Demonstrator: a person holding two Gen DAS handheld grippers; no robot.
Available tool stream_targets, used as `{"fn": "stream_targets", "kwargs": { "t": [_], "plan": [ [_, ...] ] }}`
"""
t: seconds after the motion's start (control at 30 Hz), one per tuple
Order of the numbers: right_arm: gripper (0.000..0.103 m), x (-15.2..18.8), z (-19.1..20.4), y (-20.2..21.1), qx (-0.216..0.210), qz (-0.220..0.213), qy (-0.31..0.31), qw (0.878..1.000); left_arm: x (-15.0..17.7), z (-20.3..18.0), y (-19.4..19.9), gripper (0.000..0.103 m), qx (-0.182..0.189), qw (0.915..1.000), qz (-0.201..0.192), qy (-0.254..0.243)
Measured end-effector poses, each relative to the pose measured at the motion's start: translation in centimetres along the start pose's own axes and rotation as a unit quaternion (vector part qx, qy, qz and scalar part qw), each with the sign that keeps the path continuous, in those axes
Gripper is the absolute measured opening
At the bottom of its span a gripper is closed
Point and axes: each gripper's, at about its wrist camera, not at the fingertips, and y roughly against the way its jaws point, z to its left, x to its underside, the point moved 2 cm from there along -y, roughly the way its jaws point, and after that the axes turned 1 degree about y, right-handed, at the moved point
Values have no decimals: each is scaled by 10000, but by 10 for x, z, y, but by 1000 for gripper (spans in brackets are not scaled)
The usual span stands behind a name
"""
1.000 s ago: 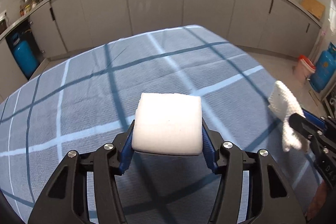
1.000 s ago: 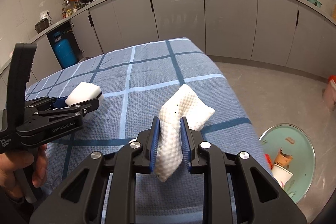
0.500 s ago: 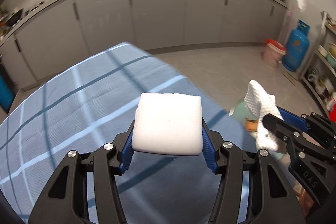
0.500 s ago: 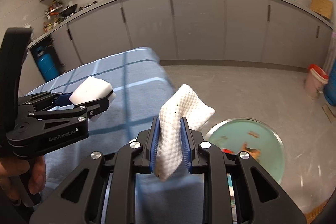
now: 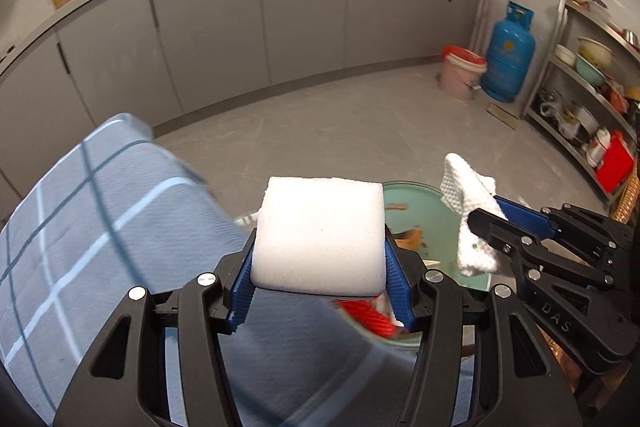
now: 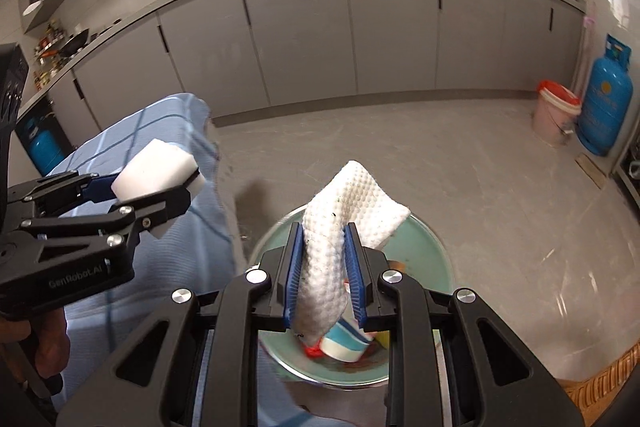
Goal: Collect trash
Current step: 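Carry the foam block and towel over the green basin and open both tools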
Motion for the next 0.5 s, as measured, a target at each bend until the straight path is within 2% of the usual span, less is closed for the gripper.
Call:
{"fn": "stream_targets", "kwargs": {
  "t": [0.5],
  "plan": [
    [23,12,-37,-14,89,136,-271,9995,-2,-43,-38,56,185,9991,276,-282]
  ]
}}
